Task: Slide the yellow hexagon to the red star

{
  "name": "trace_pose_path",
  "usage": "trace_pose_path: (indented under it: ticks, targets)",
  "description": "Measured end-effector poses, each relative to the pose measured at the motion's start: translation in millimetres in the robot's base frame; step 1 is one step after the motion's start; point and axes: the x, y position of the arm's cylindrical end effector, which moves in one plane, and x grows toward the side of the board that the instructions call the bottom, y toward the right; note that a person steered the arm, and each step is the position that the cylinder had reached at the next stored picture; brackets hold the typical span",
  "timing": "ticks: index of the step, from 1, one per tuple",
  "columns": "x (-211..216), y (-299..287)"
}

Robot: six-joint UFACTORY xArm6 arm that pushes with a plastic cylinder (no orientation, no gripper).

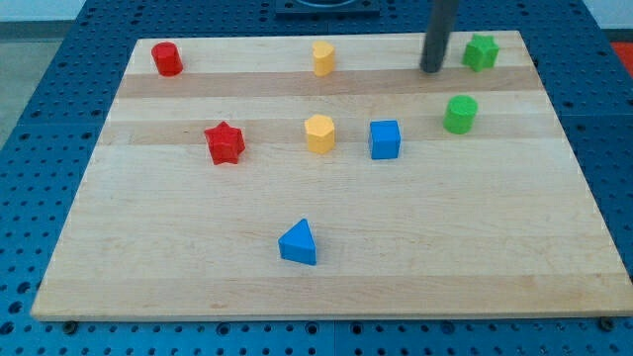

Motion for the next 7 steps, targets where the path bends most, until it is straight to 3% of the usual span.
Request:
trace_pose_path:
  ticks: [1,3,7]
  targets:
    - [6,-52]
    - [68,-58]
    - [114,-104]
